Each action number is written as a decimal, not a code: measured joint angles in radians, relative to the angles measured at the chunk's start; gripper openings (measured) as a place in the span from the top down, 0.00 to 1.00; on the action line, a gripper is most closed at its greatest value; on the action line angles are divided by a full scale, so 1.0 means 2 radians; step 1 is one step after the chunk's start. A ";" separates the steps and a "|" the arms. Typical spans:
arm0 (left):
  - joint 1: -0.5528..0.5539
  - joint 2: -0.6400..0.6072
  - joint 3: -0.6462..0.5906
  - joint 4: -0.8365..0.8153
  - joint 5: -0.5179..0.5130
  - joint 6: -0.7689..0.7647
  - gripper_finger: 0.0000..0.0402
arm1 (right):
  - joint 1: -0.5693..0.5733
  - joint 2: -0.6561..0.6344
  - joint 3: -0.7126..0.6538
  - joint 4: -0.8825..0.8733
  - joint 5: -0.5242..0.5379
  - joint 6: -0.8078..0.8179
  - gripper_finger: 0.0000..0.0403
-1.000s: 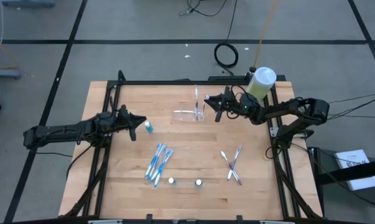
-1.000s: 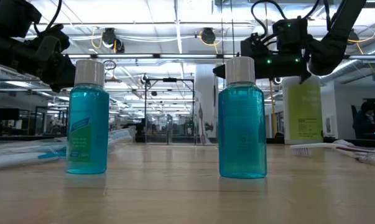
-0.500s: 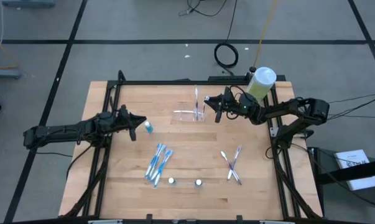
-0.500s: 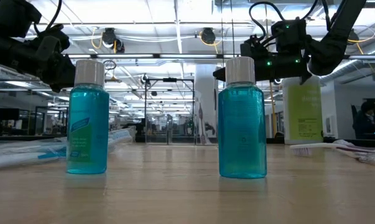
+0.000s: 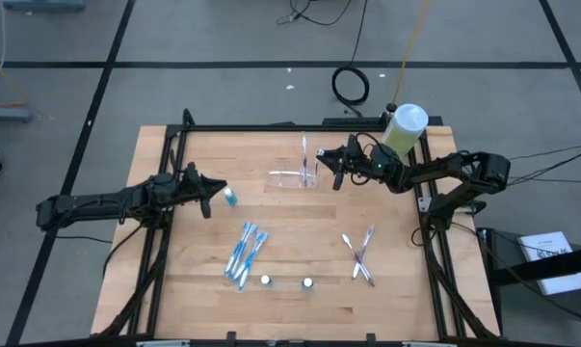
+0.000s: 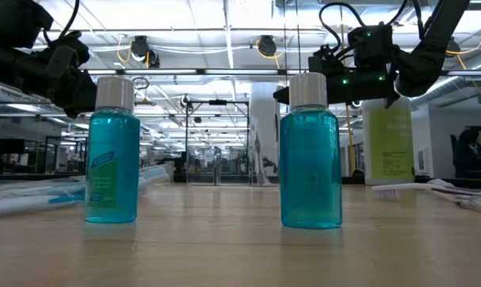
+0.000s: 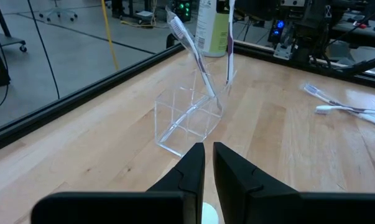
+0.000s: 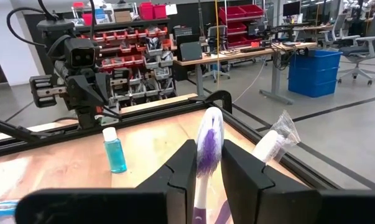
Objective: Pick & Place toothbrushing station
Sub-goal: Put the violet toothbrush into the transparent organizer
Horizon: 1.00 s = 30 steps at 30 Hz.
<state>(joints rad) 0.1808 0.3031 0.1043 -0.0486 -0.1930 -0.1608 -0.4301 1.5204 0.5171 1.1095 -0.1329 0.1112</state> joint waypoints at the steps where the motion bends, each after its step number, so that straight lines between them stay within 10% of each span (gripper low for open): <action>1: 0.000 0.000 0.000 0.000 0.000 0.000 0.91 | 0.000 0.000 0.000 0.000 0.000 0.000 0.86; 30: 0.000 0.000 0.000 0.000 0.000 0.000 0.91 | 0.000 0.000 0.000 -0.013 0.000 0.000 0.86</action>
<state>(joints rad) 0.1809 0.3030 0.1043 -0.0486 -0.1928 -0.1611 -0.4301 1.5204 0.5171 1.0843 -0.1329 0.1116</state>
